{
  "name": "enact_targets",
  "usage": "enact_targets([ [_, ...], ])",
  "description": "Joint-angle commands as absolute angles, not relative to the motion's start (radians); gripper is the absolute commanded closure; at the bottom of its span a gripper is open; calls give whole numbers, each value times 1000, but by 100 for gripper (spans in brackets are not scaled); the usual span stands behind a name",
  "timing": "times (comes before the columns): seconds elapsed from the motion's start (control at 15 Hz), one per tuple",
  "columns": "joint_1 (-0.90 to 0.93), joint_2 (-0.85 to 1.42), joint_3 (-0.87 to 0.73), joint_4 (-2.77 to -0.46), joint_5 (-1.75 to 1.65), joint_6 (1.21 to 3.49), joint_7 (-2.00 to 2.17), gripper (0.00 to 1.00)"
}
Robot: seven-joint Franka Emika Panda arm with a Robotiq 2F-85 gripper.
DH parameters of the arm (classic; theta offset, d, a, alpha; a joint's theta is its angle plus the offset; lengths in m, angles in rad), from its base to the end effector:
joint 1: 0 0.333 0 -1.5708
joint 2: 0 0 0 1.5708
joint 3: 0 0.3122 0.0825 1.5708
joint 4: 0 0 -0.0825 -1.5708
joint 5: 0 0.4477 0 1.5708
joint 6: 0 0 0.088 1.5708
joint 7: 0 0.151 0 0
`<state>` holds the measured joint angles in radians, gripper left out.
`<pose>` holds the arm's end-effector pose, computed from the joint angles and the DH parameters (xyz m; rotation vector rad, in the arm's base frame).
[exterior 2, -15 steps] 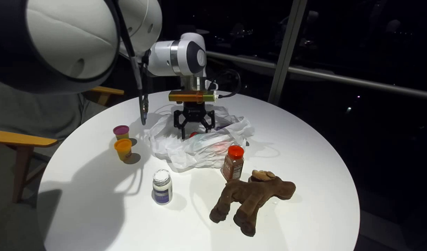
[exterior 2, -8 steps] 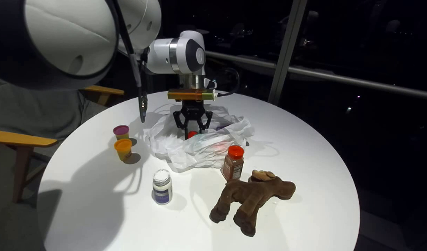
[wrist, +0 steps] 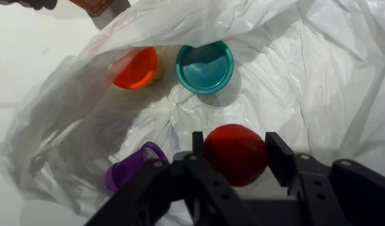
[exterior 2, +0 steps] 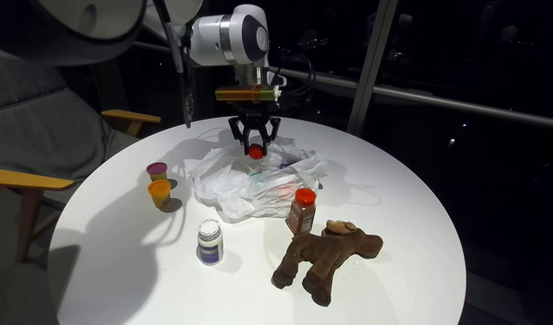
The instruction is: Remove all the contents from the plastic bag and put them on the table.
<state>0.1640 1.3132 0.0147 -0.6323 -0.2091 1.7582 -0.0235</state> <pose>0.8215 0.1149 0.0833 2.9079 0.3668 -0.2537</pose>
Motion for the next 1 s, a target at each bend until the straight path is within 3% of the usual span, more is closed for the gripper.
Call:
enact_targets([
  [0.0, 180, 1181, -1, -764, -210, 1782, 130, 74],
  [0.93, 248, 806, 10, -1342, -136, 1847, 568, 74],
])
